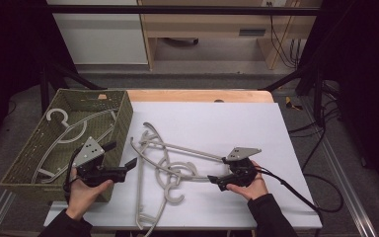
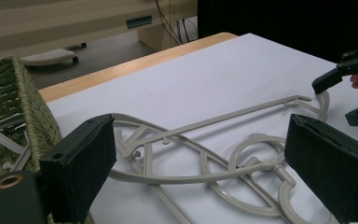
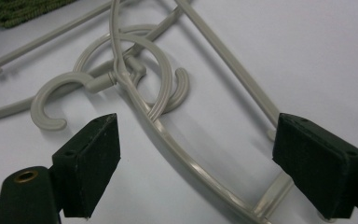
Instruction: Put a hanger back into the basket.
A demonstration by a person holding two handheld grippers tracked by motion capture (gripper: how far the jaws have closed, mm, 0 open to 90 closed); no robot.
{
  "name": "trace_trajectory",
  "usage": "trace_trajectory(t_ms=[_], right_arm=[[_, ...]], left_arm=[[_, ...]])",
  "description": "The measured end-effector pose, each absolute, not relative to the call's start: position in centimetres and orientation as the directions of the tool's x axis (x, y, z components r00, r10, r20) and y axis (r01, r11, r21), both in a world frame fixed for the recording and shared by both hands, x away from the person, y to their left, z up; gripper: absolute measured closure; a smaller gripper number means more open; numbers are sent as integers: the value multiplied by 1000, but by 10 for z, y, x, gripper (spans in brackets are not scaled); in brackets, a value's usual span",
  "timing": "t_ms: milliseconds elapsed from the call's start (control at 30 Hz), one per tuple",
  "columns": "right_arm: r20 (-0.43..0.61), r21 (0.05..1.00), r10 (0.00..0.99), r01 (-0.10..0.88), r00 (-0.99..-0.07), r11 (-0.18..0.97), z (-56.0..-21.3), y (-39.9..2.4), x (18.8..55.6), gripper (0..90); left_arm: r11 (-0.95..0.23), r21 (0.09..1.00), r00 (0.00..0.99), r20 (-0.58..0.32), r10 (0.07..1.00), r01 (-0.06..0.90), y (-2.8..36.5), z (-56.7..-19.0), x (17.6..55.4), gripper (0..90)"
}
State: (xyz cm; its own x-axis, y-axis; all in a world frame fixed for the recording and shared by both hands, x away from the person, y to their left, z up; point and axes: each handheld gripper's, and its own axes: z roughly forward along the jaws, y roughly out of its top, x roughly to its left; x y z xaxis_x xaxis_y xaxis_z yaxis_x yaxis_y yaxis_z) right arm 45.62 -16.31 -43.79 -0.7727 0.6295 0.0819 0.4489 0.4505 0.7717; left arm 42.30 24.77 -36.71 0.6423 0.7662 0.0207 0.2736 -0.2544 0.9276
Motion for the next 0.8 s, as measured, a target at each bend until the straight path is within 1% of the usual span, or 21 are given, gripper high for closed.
trace_trajectory(t_ms=[133, 300, 367, 500, 533, 567, 600, 667, 700, 800], right_arm=[[90, 744, 602, 455, -793, 489, -448, -156, 458, 192], [103, 718, 590, 470, -801, 513, -458, -150, 461, 236], [91, 705, 582, 465, -808, 535, -462, -149, 463, 267], [95, 694, 581, 472, -808, 544, -465, -147, 466, 336], [95, 694, 581, 472, -808, 544, -465, -147, 466, 336], [93, 693, 582, 472, -808, 545, -466, -147, 466, 356], [89, 684, 578, 471, -812, 557, -469, -146, 467, 414], [85, 672, 573, 471, -815, 571, -471, -145, 468, 452], [81, 664, 574, 474, -815, 578, -472, -144, 469, 486], [79, 657, 570, 472, -818, 587, -473, -144, 470, 533]], left_arm=[[-251, 926, 644, 11, 765, 282, 249, -368, 424, 84], [-250, 926, 647, 9, 762, 282, 248, -368, 423, 85], [-257, 926, 648, 17, 761, 278, 247, -368, 423, 86], [-266, 924, 648, 27, 761, 274, 246, -368, 423, 88], [-265, 924, 649, 25, 761, 275, 246, -368, 423, 88], [-265, 924, 649, 25, 761, 275, 245, -368, 423, 88], [-271, 923, 651, 31, 759, 272, 245, -368, 423, 89], [-270, 923, 650, 28, 759, 275, 244, -369, 423, 90], [-274, 921, 651, 30, 758, 277, 244, -369, 423, 91], [-279, 919, 653, 32, 757, 279, 243, -370, 424, 93]])
